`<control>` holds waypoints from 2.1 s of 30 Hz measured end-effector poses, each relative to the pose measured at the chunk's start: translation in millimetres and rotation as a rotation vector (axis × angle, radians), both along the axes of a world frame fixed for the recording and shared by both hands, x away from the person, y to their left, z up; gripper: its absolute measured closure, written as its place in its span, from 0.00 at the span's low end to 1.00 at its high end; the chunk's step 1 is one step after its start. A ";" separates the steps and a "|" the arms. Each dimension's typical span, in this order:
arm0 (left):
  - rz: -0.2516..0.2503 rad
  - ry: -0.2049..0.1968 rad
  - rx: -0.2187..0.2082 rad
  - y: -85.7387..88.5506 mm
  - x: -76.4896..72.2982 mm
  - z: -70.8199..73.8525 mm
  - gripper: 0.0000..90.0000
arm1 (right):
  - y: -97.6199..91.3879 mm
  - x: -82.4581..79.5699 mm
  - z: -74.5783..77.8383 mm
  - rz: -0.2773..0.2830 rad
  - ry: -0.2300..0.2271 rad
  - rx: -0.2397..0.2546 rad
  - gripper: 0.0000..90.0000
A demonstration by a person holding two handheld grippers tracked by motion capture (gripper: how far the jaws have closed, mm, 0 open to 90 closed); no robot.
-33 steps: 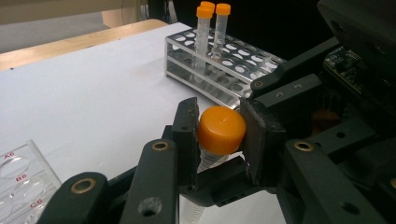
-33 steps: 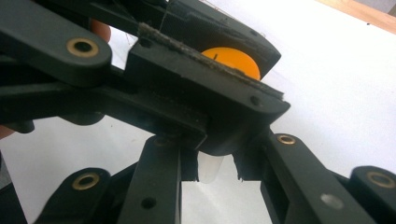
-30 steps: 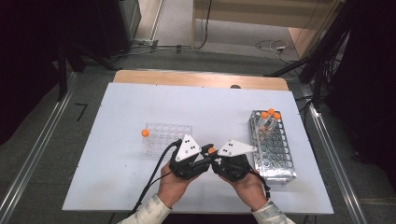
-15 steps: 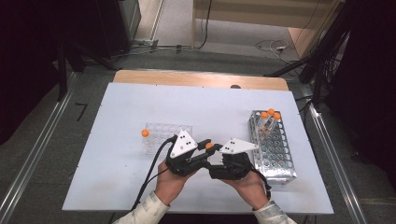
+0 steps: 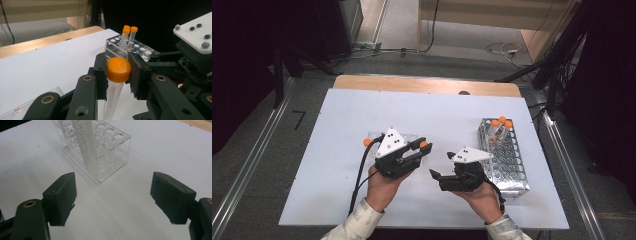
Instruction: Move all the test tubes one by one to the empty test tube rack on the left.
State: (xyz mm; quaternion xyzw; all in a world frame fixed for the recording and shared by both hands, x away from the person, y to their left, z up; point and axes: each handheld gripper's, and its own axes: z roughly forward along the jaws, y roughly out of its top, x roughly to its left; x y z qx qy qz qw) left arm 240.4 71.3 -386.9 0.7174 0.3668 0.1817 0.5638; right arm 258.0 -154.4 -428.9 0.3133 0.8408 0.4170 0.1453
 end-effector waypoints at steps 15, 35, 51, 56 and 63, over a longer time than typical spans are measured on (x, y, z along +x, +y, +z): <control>0.057 -0.034 -0.038 42.2 -11.2 13.8 0.78 | -1.8 0.6 -1.5 -0.017 0.002 0.006 0.22; 0.204 -0.020 -0.025 87.5 -9.8 5.8 0.78 | -3.0 1.2 -2.7 -0.019 0.005 0.005 0.23; 0.290 -0.046 0.018 102.4 5.2 -6.1 0.78 | -0.9 0.7 -5.2 -0.011 0.003 -0.003 0.23; 0.287 -0.027 0.024 104.0 10.9 -15.4 0.78 | 0.1 1.1 -6.3 -0.011 0.006 -0.009 0.23; 0.285 -0.005 0.084 96.1 13.5 -31.6 0.78 | -0.2 0.7 -6.2 -0.012 0.006 -0.008 0.23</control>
